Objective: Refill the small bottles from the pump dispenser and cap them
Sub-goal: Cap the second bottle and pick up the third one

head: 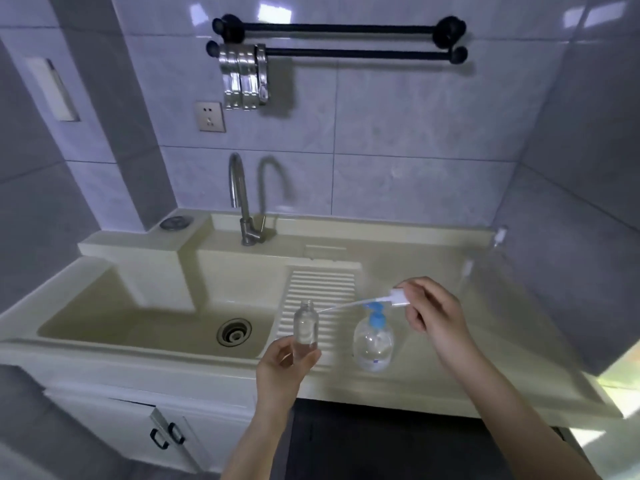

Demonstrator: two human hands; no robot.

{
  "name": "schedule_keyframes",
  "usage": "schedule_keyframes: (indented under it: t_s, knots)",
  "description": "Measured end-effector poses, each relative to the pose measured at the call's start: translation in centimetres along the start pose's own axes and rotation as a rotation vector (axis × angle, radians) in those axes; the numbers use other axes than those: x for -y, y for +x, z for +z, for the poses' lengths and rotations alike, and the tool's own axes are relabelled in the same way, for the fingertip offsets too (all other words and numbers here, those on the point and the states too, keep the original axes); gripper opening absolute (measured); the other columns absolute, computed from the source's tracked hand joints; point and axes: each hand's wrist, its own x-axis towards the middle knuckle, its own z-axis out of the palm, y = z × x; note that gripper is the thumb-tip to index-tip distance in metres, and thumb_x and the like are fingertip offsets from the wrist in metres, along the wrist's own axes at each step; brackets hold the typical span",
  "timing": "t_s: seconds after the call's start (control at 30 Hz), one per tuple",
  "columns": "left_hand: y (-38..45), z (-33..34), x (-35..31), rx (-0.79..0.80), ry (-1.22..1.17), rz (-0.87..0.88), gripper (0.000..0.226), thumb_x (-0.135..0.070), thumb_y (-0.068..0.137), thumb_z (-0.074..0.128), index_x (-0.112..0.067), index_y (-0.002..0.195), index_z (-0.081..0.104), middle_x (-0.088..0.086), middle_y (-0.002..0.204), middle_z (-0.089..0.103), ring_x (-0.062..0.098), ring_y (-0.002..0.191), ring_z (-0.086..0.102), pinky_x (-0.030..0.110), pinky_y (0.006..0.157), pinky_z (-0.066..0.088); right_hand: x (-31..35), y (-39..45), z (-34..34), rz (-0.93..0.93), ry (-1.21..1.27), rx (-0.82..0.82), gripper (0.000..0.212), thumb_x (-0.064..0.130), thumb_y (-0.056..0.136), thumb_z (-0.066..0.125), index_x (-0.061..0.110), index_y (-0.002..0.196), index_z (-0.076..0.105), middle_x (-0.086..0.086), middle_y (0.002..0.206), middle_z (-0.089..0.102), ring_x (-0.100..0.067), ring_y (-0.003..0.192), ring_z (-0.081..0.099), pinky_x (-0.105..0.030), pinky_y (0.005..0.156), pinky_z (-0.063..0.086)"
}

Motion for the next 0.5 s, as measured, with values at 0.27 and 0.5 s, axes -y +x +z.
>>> schedule_keyframes:
  t_s: [0.27, 0.5]
  knots:
    - [0.8, -1.5, -0.3, -0.021, 0.025, 0.079, 0.033, 0.000, 0.065, 0.083, -0.014, 0.091, 0.066, 0.002, 0.091, 0.072, 0.012, 0.082, 0.069, 0.014, 0.068, 0.050, 1.4, 2.3, 1.9, -0.044, -0.160, 0.001, 0.016, 0.004, 0.094, 0.053, 0.003, 0.082, 0.063, 0.008, 0.046, 0.037, -0.008, 0.044, 0.030, -0.017, 0.044, 0.027]
    - [1.0, -2.2, -0.1, -0.003, 0.031, 0.112, 0.032, 0.000, 0.065, 0.083, -0.011, 0.091, 0.067, 0.002, 0.089, 0.071, 0.006, 0.078, 0.067, 0.009, 0.063, 0.048, 1.5, 3.0, 2.6, -0.092, -0.230, 0.081, 0.016, 0.013, 0.090, 0.060, 0.018, 0.076, 0.066, 0.010, 0.049, 0.039, -0.008, 0.048, 0.033, -0.017, 0.048, 0.030]
